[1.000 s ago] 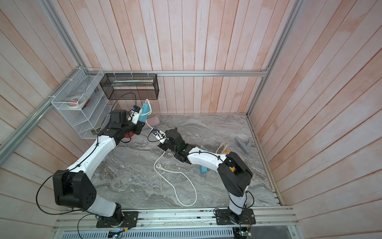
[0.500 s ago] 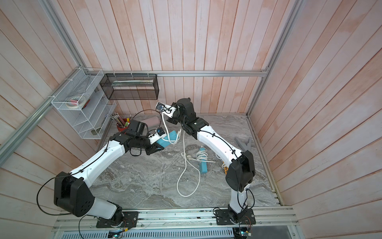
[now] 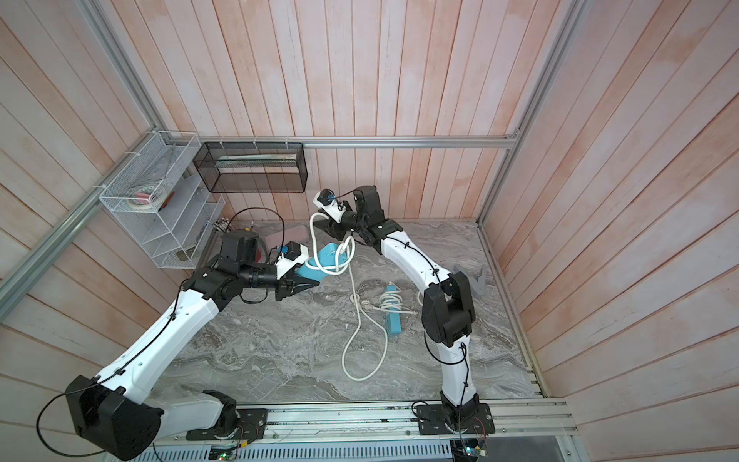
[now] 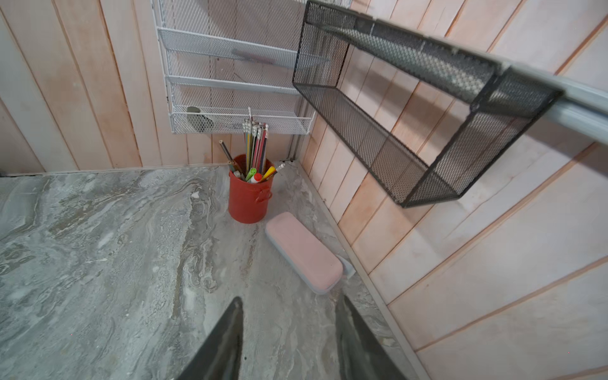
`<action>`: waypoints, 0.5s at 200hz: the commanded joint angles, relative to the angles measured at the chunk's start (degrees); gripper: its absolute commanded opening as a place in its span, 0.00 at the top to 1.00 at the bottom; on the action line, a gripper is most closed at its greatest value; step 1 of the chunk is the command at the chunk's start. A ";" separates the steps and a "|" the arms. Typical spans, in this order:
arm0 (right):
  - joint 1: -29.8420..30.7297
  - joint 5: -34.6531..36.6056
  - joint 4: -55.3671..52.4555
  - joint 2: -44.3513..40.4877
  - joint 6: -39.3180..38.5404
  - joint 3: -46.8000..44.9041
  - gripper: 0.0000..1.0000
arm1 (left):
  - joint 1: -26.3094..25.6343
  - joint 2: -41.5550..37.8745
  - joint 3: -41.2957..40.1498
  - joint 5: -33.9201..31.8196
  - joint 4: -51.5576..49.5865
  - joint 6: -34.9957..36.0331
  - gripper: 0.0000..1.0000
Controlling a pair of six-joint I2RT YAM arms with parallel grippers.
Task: Wrap the cord around the power strip
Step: Wrap the power cord around the power strip.
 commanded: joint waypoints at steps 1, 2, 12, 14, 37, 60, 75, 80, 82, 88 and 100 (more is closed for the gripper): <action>-0.04 1.68 19.90 1.91 17.95 -7.14 0.40 | 1.37 -0.77 0.77 2.29 12.68 -8.58 1.00; -0.02 1.85 20.33 1.97 18.37 -7.48 0.39 | 1.45 -0.77 0.79 2.19 12.83 -8.74 1.00; 0.02 4.01 25.07 2.27 22.32 -10.47 0.32 | 2.19 -0.79 0.92 1.36 14.46 -10.67 1.00; 0.12 4.49 26.19 2.28 23.14 -11.16 0.31 | 2.40 -0.91 0.84 1.46 14.82 -11.01 1.00; 0.69 9.45 30.82 3.32 26.45 -15.31 0.24 | 4.22 -0.78 -0.26 1.55 19.21 -15.07 1.00; 1.19 12.63 31.62 3.65 25.04 -19.09 0.23 | 4.61 -0.42 -0.08 0.86 19.95 -16.67 1.00; 1.18 14.46 33.44 3.43 25.12 -22.36 0.23 | 4.74 -0.27 0.28 -0.20 19.68 -16.98 1.00; 1.29 15.40 33.76 3.47 24.86 -23.28 0.23 | 4.89 -0.33 0.39 -0.12 19.66 -17.05 1.00; 1.27 15.87 33.90 3.50 24.68 -23.57 0.23 | 4.94 -0.33 0.44 -0.12 19.65 -17.07 1.00; 1.45 17.10 33.73 3.57 23.86 -24.45 0.22 | 5.05 -0.33 0.42 -0.35 19.86 -17.25 1.00; 1.67 19.18 33.74 3.84 22.63 -26.00 0.22 | 5.54 -0.06 0.38 -0.73 20.33 -17.99 1.00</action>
